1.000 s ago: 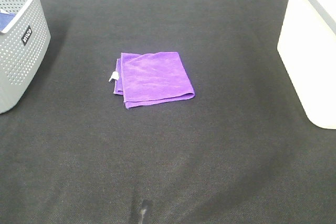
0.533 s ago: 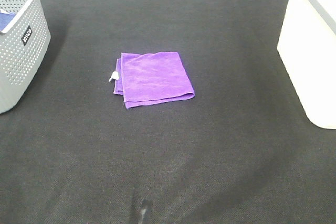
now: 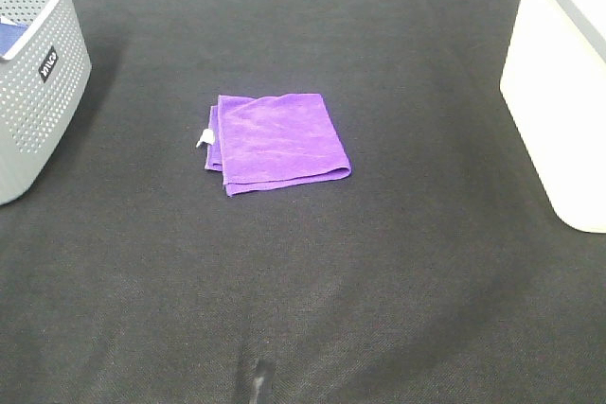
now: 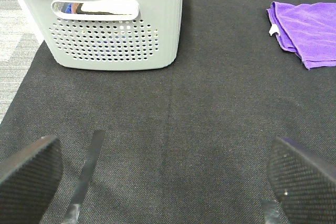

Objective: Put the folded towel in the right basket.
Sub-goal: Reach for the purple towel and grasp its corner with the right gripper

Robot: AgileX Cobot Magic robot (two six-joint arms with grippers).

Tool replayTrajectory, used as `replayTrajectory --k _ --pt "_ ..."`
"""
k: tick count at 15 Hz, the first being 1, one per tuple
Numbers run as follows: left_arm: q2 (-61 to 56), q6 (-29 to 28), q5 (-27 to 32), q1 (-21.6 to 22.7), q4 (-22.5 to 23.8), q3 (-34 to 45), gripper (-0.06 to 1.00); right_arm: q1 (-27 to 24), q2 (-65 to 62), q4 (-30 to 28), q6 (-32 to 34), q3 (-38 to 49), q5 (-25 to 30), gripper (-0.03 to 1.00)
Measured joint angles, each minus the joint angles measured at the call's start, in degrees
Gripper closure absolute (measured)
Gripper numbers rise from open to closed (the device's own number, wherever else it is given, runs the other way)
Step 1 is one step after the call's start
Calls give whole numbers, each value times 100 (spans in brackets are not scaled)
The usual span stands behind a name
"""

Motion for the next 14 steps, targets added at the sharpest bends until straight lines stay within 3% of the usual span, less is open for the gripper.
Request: replayTrajectory --k 14 --pt "0 0 0 0 0 0 -4 0 0 -138 0 0 -17 -1"
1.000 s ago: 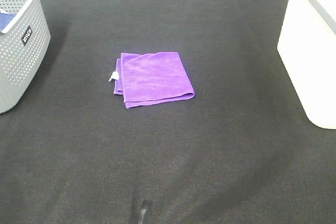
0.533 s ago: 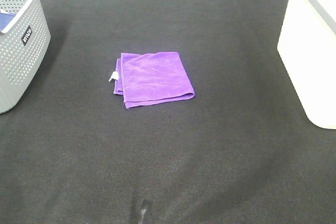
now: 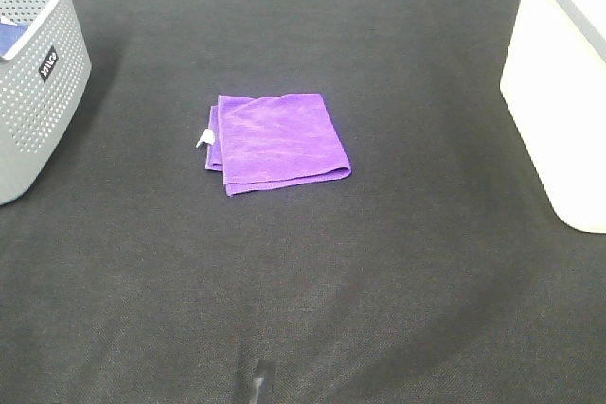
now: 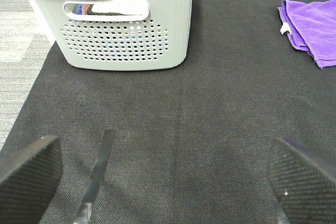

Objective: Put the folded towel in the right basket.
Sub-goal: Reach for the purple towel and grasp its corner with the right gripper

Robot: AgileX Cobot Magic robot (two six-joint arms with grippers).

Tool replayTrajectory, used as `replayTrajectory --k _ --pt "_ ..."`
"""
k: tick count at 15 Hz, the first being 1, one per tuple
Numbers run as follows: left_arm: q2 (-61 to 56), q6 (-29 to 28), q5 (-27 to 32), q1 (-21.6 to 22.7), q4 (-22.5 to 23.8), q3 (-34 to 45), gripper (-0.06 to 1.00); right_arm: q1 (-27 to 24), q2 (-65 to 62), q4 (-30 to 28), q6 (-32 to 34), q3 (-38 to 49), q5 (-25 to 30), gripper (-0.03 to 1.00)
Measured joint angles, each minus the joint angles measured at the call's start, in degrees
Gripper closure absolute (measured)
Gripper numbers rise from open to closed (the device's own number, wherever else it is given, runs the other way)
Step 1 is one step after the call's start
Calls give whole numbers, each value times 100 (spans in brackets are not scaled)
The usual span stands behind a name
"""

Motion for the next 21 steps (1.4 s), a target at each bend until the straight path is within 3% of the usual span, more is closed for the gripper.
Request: replayTrajectory --k 2,4,8,11,16,19,21 --pt "0 0 0 0 0 0 -4 0 223 0 0 -120 11 -1" --pt "0 0 0 0 0 0 -4 0 1455 292 52 -785 6 -1" --pt "0 0 0 0 0 0 -4 0 5031 842 97 -3541 304 -1" --pt "0 0 0 0 0 0 -4 17 6979 1564 -269 -5294 539 -1" --pt "0 0 0 0 0 0 -4 1467 10485 2464 -493 -7529 264 -1" --pt "0 0 0 0 0 0 -4 1593 12227 3168 -837 -8675 269 -1" --pt "0 0 0 0 0 0 -4 1593 13138 3249 -928 -9328 321 -1"
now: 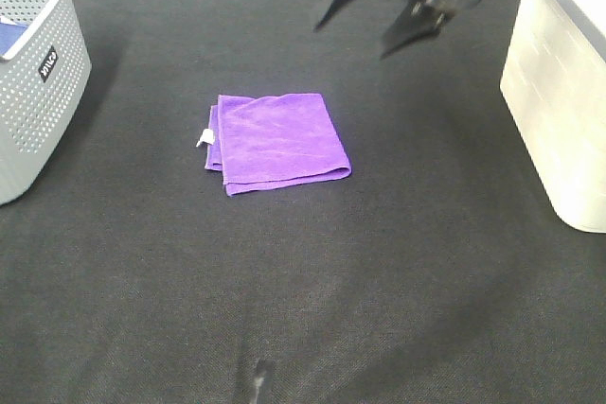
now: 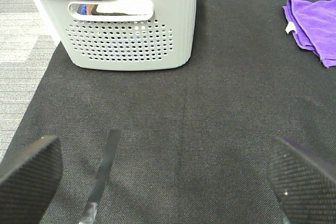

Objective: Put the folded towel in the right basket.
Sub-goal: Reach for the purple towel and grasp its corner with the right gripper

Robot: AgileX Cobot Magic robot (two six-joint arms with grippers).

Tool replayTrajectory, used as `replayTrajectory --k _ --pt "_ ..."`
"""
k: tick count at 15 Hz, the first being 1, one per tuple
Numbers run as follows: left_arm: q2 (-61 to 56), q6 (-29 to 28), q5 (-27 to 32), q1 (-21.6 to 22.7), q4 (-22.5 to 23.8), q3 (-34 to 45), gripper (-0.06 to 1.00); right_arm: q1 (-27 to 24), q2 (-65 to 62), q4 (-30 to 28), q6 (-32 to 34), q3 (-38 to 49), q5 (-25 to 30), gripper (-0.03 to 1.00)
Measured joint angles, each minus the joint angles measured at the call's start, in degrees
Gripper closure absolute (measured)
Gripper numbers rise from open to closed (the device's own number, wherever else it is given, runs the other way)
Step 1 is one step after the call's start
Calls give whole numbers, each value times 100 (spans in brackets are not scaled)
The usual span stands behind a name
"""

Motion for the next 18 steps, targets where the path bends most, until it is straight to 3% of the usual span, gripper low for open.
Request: replayTrajectory --k 6,13,15,18 --pt "0 0 0 0 0 0 -4 -92 1444 126 11 -1089 69 0" --pt "0 0 0 0 0 0 -4 -212 2143 292 17 -1261 -29 1" --pt "0 0 0 0 0 0 -4 -97 2217 304 17 -1301 -86 2" --pt "0 0 0 0 0 0 -4 470 2429 430 17 -1381 -401 8"
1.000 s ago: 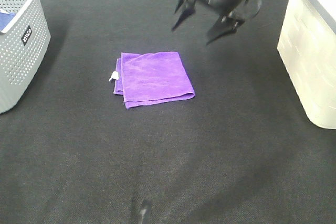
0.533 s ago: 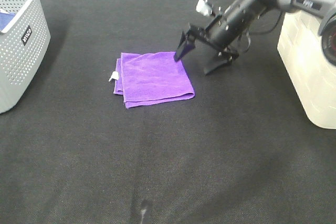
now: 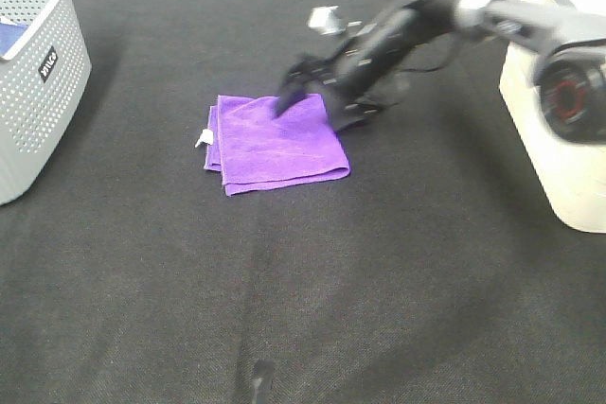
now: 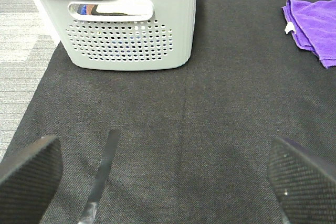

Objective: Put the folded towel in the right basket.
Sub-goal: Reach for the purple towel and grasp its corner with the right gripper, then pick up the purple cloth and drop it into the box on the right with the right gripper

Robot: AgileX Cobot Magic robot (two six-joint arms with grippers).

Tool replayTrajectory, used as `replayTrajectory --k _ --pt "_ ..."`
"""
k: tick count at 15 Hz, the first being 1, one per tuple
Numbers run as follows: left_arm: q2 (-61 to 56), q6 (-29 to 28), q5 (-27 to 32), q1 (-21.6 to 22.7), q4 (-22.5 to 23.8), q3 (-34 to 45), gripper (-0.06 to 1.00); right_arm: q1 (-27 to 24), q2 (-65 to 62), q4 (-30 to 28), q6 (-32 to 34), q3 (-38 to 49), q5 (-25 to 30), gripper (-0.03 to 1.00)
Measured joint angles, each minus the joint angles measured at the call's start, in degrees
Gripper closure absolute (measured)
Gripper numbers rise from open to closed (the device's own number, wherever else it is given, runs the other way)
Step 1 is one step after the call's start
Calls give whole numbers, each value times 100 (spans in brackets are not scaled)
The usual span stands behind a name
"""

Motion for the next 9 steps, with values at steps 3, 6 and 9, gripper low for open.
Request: replayTrajectory --k 3,6,9 --pt "0 0 0 0 0 0 -4 424 86 -269 132 -69 -241 41" --pt "0 0 0 0 0 0 -4 401 120 -665 304 -384 -63 88" --pt "0 0 0 0 0 0 -4 424 40 -1232 315 -922 607 88"
